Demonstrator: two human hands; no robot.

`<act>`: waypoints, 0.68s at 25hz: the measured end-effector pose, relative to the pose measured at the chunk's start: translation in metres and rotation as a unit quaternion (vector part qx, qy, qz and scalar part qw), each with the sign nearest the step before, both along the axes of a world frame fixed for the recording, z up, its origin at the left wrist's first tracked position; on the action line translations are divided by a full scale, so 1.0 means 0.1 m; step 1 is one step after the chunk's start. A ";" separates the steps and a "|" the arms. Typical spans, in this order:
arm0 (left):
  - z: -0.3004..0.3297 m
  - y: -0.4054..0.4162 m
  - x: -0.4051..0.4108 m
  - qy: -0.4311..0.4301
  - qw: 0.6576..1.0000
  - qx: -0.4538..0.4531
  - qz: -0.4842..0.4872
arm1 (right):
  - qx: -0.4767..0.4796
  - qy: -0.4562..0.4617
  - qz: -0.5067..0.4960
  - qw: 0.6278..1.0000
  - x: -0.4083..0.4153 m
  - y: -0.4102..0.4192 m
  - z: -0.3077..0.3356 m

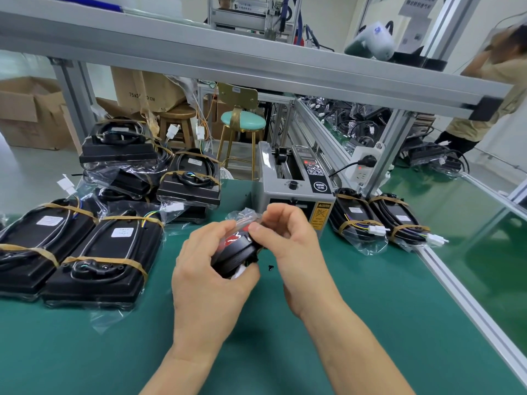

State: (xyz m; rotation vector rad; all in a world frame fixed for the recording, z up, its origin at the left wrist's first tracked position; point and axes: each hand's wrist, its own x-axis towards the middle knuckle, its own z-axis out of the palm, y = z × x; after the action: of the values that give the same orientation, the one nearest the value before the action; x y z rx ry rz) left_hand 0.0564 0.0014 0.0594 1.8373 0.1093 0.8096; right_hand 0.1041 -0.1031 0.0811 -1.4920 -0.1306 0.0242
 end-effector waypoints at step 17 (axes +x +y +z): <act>-0.27 0.94 -0.10 0.061 0.981 0.001 -0.184 | -0.541 -0.294 0.084 0.783 0.35 -0.23 -0.19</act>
State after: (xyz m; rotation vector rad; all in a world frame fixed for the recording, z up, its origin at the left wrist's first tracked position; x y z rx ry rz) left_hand 0.0465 0.0958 0.0328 1.8356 -0.1507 0.4376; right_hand 0.1387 -0.1258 0.0622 -2.6042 -0.8802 -0.2732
